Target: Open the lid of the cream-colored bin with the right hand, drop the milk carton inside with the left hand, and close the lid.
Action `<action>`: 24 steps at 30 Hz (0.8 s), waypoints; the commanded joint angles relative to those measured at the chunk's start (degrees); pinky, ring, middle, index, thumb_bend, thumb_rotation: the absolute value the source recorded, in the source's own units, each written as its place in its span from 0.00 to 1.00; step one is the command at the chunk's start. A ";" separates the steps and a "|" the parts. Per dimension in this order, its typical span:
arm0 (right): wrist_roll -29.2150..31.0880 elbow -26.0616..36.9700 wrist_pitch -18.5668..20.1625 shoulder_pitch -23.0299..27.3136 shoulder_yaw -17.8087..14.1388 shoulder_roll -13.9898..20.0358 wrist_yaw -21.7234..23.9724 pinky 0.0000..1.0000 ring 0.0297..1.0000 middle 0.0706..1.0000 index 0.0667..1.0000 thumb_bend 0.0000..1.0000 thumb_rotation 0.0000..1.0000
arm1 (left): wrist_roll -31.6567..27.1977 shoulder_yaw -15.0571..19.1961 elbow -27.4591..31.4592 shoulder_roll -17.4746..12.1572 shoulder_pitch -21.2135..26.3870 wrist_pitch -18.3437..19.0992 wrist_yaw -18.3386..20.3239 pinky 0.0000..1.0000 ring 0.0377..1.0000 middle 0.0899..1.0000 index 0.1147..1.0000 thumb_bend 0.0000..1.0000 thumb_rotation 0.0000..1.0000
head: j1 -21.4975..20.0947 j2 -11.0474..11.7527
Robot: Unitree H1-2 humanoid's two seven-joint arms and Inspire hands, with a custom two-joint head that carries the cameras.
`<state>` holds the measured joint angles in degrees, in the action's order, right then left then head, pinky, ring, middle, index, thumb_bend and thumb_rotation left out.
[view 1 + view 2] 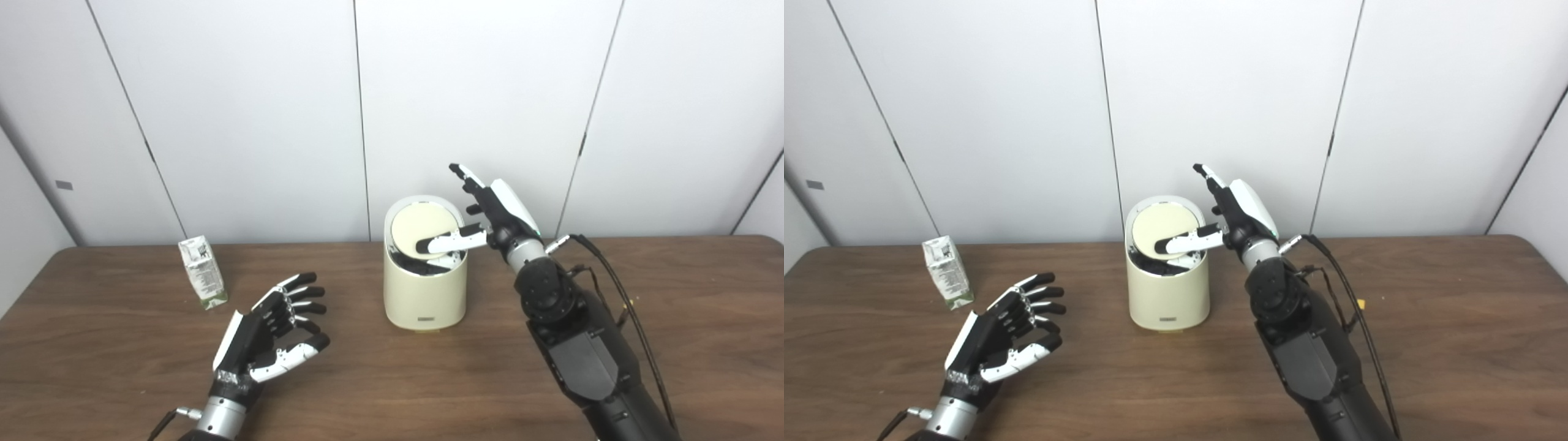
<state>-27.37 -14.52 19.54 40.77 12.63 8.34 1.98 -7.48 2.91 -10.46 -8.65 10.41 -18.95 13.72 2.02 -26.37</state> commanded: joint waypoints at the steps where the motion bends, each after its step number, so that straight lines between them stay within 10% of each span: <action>1: -2.46 0.50 -1.35 3.06 0.76 1.18 -1.45 0.74 0.90 0.93 0.93 0.91 0.29 | -0.27 -0.21 0.74 -0.01 0.30 -0.77 -0.37 0.54 0.67 0.74 0.83 0.77 0.23 | -0.02 -0.19; 6: -8.81 0.33 -1.52 3.51 5.76 3.50 -1.77 0.66 0.87 0.93 0.92 0.90 0.26 | -0.16 -0.34 1.23 0.14 0.13 -0.15 -0.51 0.55 0.68 0.74 0.83 0.75 0.22 | 0.15 -0.45; 14: -18.47 2.21 -0.18 3.66 13.25 6.85 1.61 0.81 0.90 0.96 0.92 0.92 0.22 | 0.14 -0.37 1.43 0.17 0.37 0.36 -0.90 0.55 0.68 0.74 0.82 0.77 0.24 | 0.42 -0.47; 24: -9.57 5.76 -1.56 2.22 5.66 5.37 3.95 0.71 0.87 0.92 0.89 0.91 0.25 | -0.52 -0.37 1.51 -0.12 0.16 -0.09 -0.23 0.55 0.67 0.75 0.83 0.78 0.25 | 0.52 -0.49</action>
<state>-37.84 -10.14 17.57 42.25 19.77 13.05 5.61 -7.27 2.54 -10.07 -8.41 10.17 -17.99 13.56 2.46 -26.81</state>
